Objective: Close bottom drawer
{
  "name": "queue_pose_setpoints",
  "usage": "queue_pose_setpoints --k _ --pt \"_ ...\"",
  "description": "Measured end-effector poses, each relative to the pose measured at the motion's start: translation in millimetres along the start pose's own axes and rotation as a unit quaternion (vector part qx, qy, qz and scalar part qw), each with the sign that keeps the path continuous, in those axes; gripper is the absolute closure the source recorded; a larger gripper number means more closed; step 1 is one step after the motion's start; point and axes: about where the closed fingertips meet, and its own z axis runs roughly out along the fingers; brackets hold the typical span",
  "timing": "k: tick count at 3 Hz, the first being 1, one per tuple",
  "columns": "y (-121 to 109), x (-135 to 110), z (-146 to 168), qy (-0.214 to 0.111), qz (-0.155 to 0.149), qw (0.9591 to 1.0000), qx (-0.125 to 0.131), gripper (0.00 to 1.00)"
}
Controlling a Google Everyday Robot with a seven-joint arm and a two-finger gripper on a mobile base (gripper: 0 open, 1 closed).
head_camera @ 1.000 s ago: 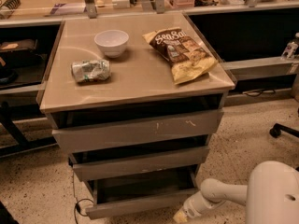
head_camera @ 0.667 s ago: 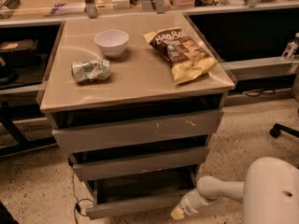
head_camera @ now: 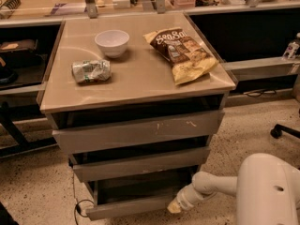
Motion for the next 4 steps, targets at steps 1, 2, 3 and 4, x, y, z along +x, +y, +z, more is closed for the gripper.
queue_pose_setpoints --k 1,2,3,4 --pt "-9.6 -11.9 1.5 -0.001 -0.001 0.9999 0.011 1.0" --pt "-9.6 -12.1 1.6 -0.001 -0.001 0.9999 0.011 0.81" --pt "-9.6 -12.1 1.6 -0.001 -0.001 0.9999 0.011 0.58" --pt "-9.5 -12.1 1.6 -0.001 -0.001 0.9999 0.011 0.35"
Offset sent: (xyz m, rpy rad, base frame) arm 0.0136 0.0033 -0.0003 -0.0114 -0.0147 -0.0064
